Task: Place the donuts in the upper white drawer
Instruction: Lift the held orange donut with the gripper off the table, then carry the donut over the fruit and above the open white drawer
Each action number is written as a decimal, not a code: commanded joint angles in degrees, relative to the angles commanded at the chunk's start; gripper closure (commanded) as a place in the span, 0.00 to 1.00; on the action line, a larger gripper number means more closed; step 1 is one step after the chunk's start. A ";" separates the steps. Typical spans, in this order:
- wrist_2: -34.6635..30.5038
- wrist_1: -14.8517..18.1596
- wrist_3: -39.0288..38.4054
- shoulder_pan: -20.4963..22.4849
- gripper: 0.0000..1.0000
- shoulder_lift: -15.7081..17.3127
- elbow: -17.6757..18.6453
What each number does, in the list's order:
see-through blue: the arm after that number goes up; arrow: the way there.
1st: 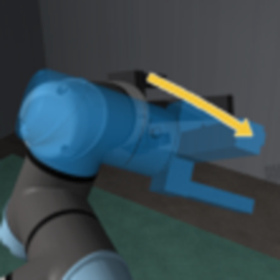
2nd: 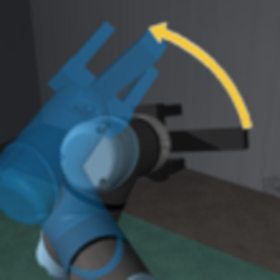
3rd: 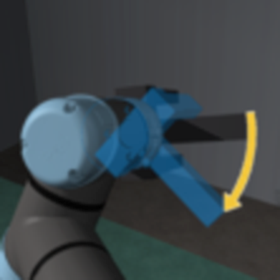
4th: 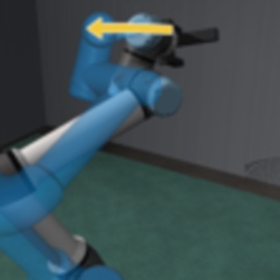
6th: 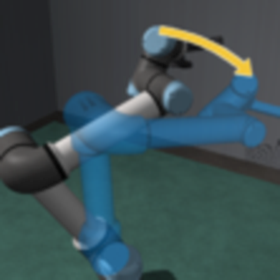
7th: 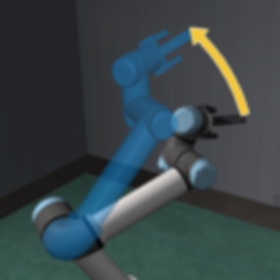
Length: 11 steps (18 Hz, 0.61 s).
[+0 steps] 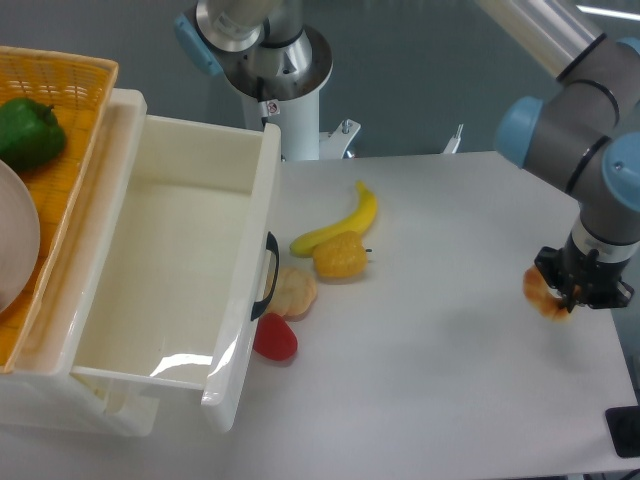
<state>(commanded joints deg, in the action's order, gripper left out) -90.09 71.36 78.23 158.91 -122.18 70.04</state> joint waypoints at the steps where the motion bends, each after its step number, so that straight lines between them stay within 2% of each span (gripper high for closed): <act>1: 0.26 0.61 -1.05 -0.26 0.91 1.32 1.05; 3: 0.96 2.80 -4.20 -1.67 0.91 3.52 1.68; 7: 6.85 7.82 -14.57 -3.86 0.91 7.56 1.68; 11: 9.74 8.27 -24.68 -8.43 0.91 10.90 2.21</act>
<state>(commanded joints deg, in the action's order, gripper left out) -80.35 79.63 53.55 150.48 -111.28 72.24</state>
